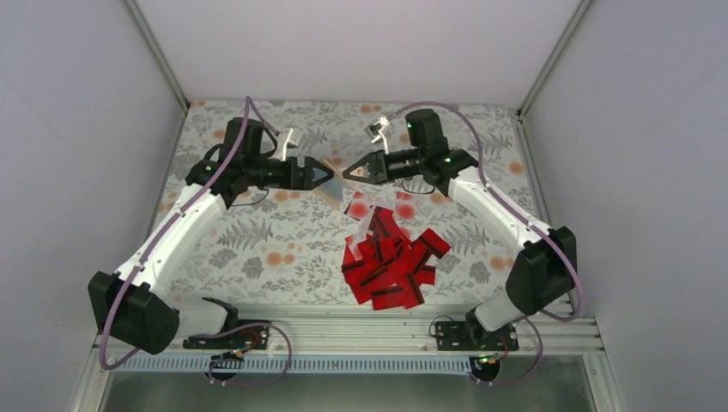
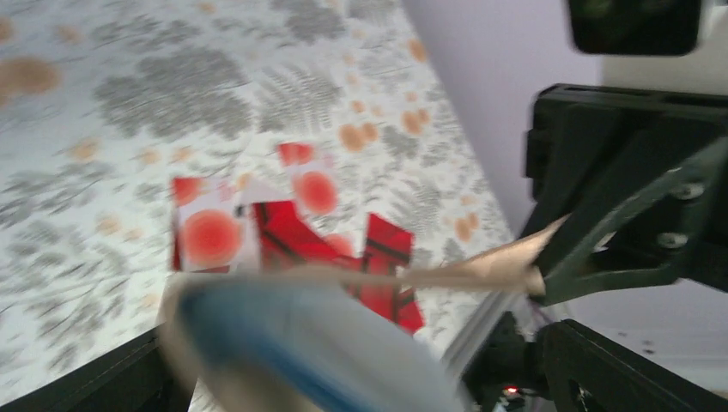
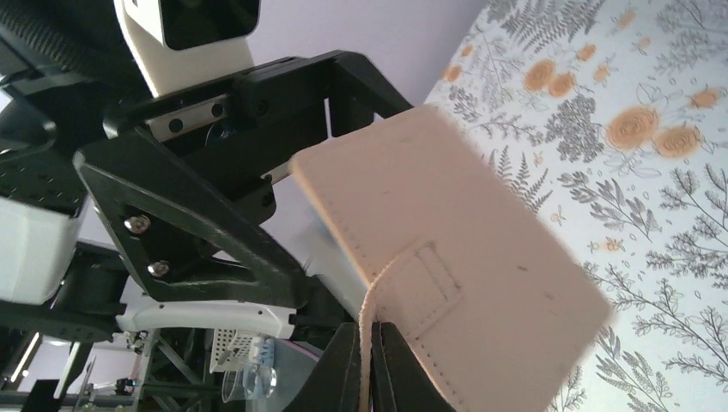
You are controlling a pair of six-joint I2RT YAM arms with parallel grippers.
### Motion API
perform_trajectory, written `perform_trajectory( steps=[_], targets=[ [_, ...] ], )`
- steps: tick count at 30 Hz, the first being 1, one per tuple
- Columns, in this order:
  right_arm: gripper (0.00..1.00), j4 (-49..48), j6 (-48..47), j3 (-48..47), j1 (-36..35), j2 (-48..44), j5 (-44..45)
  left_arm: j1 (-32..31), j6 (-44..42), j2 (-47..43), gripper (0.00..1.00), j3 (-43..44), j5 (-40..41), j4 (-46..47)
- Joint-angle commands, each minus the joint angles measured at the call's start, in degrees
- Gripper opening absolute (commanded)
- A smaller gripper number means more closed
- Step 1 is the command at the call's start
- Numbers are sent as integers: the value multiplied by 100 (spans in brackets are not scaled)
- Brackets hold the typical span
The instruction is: Put the credit cards into the card holder
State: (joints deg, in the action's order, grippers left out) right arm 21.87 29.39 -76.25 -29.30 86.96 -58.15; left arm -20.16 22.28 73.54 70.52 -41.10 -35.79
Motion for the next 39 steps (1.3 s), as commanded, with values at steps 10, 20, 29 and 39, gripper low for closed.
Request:
perform_trajectory(
  steps=[10, 20, 29, 39],
  targets=[
    [4, 439, 524, -604, -452, 1530, 430, 437, 144, -680, 100, -1154, 2157, -1097],
    [4, 471, 1250, -2265, -1058, 3423, 53, 1133, 301, -1467, 100, -1809, 2508, -1574],
    [4, 832, 1193, -2767, -893, 4209, 180, 1348, 269, -1551, 100, -1824, 2673, -1787],
    [4, 1607, -110, -2030, -298, 4567, 869, 1348, 77, -1090, 95, -1756, 2697, -1724]
  ],
)
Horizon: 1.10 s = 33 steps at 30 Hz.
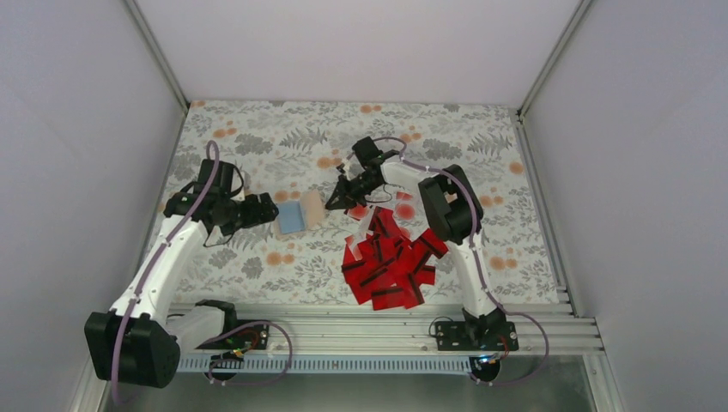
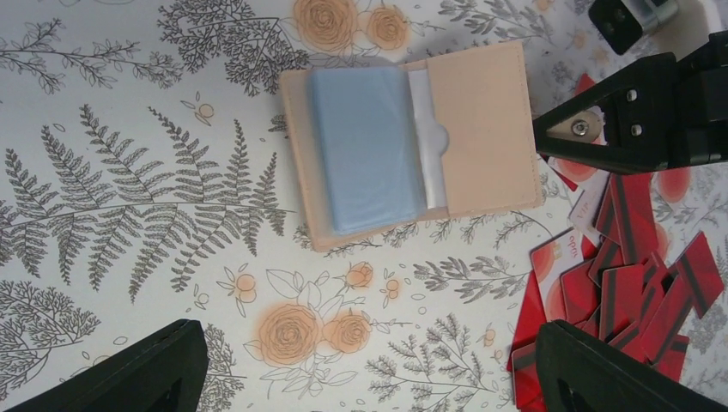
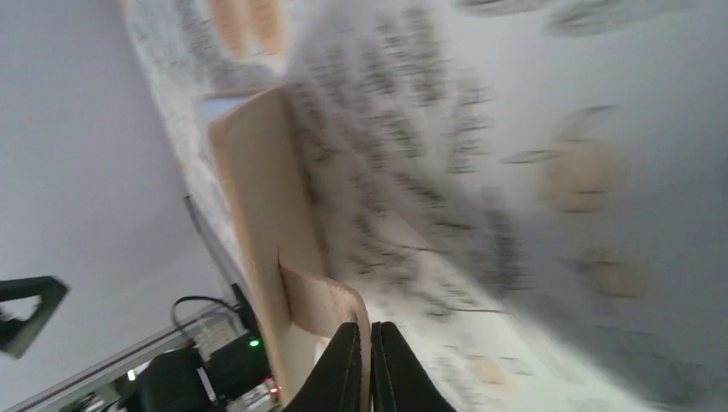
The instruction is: Put the credit cards into the card holder
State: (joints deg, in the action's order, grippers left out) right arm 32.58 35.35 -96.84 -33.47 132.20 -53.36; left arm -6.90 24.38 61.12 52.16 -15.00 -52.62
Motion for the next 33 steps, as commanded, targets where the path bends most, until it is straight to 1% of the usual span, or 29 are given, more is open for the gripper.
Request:
perform_trajectory(
  steps=[1, 6, 14, 21, 24, 29, 33],
  targets=[
    [4, 602, -800, 59, 153, 43, 521, 22, -147, 206, 94, 83, 100, -17],
    [4, 908, -1190, 167, 288, 37, 1170, 22, -185, 584, 87, 98, 133, 174],
    [4, 859, -1368, 269, 296, 197, 1190, 22, -286, 1520, 71, 60, -308, 1003],
    [4, 873, -1504, 297, 296, 305, 1253, 103, -232, 2394, 65, 241, -270, 1416],
    [4, 915, -1564, 293, 295, 351, 1257, 227, -230, 2592, 60, 202, -471, 1716],
    [4, 984, -1683, 280, 293, 442, 1236, 495, -200, 2993, 45, 89, -996, 2112],
    [4, 1043, -1764, 241, 294, 532, 1217, 708, -264, 3124, 40, 0, -1453, 2429]
  ],
)
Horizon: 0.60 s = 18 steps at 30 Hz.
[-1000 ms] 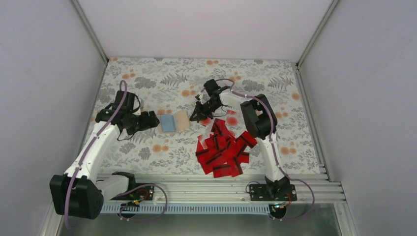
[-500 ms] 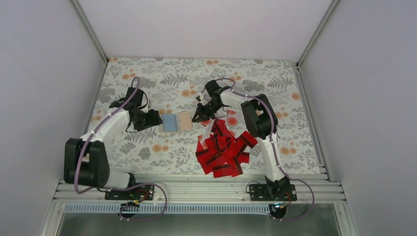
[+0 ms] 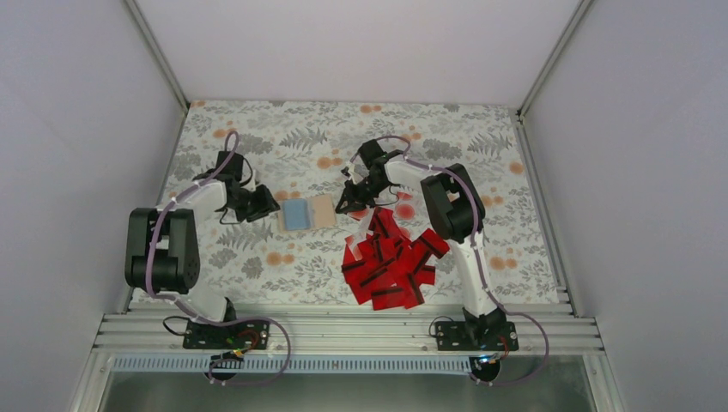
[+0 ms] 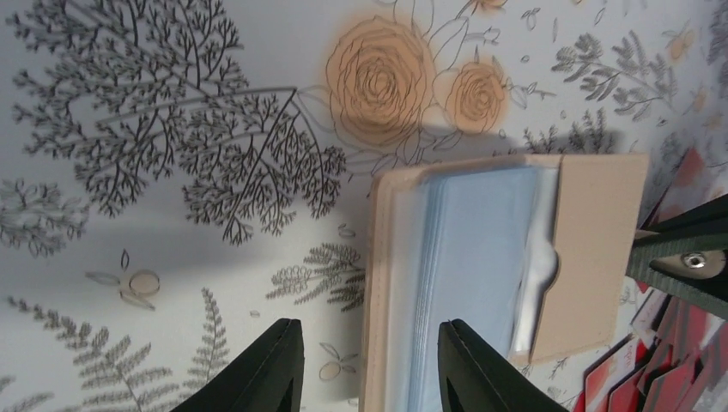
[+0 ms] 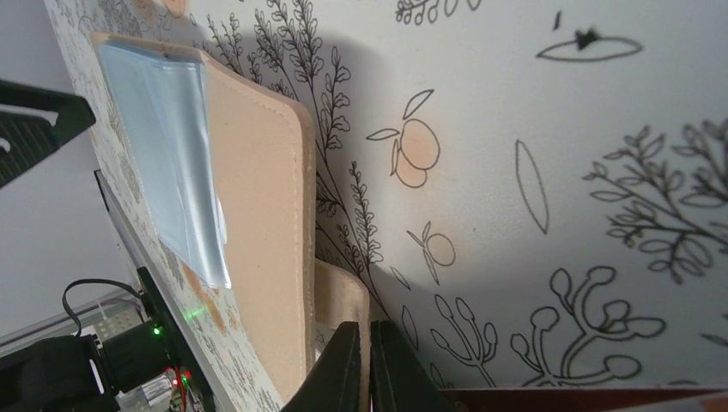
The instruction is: Put the credit cards into the card holder
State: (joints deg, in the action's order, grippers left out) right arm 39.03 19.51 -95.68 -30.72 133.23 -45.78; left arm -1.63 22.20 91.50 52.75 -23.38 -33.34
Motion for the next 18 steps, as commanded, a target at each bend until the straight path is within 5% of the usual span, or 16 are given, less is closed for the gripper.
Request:
perform_trajectory(
  steps=[1, 18],
  targets=[
    [4, 411, -194, 108, 22, 458, 456, 227, -69, 118, 39, -86, -747, 564],
    [4, 656, -421, -154, 30, 843, 435, 515, -461, 1034, 47, -363, -1886, 1408]
  ],
)
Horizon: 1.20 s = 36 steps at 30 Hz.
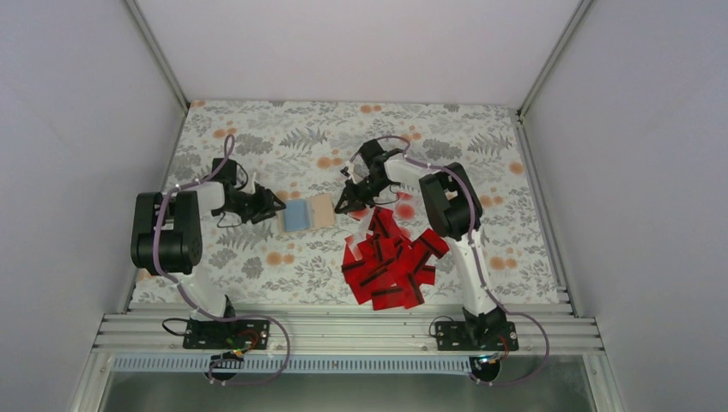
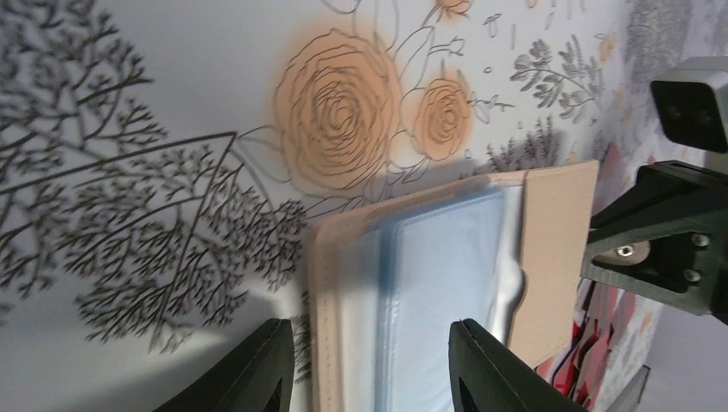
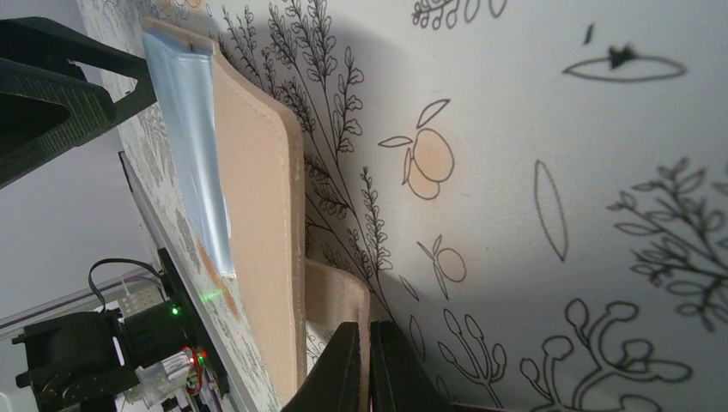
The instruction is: Put the credit cards into the card holder
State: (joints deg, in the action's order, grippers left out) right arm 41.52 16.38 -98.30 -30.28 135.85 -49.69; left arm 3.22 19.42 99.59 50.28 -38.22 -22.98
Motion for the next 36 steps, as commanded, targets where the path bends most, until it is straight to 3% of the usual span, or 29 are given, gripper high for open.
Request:
perform_trajectory(
  steps=[1, 8, 18, 23, 30, 36],
  targets=[
    [4, 415, -111, 95, -14, 590, 829, 25, -189, 252, 47, -123, -521, 437],
    [4, 454, -115, 7, -13, 690, 800, 31, -164, 217, 45, -107, -1149, 670],
    [4, 307, 33, 0, -14, 783, 773, -7, -54, -550, 43, 137, -1571, 463],
    [4, 203, 143, -89, -40, 861, 645, -228, -114, -286, 43, 182, -1738, 573],
    [4, 180, 238, -273, -93, 1008, 548, -788, 183, -51, 43, 456, -1679, 859],
    [4, 120, 404, -431, -159, 1054, 408, -1203, 102, 164, 43, 937, -1168, 401]
  ],
)
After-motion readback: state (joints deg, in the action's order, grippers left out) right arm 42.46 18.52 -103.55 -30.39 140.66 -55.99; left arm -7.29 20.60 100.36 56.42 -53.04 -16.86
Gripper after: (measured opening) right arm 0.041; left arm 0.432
